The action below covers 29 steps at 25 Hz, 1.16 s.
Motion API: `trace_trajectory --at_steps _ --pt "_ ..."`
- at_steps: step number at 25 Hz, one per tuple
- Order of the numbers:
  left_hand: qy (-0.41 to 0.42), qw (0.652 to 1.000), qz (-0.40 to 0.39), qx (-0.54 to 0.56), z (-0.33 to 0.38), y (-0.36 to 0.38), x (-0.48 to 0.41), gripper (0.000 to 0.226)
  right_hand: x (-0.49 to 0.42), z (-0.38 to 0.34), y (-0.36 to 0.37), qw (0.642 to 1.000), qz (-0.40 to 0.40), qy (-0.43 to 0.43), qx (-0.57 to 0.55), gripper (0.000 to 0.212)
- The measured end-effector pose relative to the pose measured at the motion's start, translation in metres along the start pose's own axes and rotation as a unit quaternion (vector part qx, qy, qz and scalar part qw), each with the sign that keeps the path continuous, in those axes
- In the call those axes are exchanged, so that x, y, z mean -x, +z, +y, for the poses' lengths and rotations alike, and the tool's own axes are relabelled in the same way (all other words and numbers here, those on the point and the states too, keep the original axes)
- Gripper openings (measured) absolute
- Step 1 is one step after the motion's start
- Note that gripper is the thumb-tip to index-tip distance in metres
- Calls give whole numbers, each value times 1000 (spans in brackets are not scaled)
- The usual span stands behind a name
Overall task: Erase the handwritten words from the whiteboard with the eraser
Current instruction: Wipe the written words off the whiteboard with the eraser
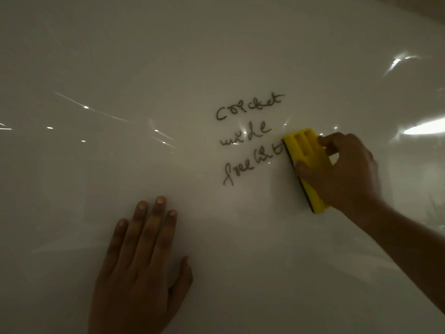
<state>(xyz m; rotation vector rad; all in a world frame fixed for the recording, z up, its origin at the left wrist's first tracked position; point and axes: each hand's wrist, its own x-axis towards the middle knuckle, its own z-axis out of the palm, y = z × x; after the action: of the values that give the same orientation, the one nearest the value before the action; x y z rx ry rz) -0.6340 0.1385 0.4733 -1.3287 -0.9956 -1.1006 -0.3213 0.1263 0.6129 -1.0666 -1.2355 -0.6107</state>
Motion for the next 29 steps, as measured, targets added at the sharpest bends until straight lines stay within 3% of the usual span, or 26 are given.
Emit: trace_trajectory --at_steps 2,6,8,11,13,17,22,27,29 --pt "-2 1000 3 -1 1 0 0 68 1 -17 8 999 16 -46 -6 57" --pt "6 1000 11 -3 0 1 0 67 52 -36 18 971 -83 -222 34 62" --pt "6 1000 14 -5 0 2 1 68 45 -27 14 971 -84 -213 66 62" --pt "8 1000 17 -10 -1 3 1 69 20 -30 14 994 -18 -110 18 61" --pt "8 1000 17 -10 -2 4 0 69 28 -47 23 990 -13 -140 -2 59" --pt "5 999 28 -14 -1 6 0 68 58 -52 28 954 -75 -285 54 59" --pt "0 1000 25 -15 -2 5 -1 69 33 -56 27 979 -36 -198 36 59" --pt "5 1000 27 -15 -3 5 0 68 58 -53 31 941 -61 -328 65 53" --pt "2 1000 27 -13 -4 7 1 69 35 -29 21 952 -36 -283 110 53"
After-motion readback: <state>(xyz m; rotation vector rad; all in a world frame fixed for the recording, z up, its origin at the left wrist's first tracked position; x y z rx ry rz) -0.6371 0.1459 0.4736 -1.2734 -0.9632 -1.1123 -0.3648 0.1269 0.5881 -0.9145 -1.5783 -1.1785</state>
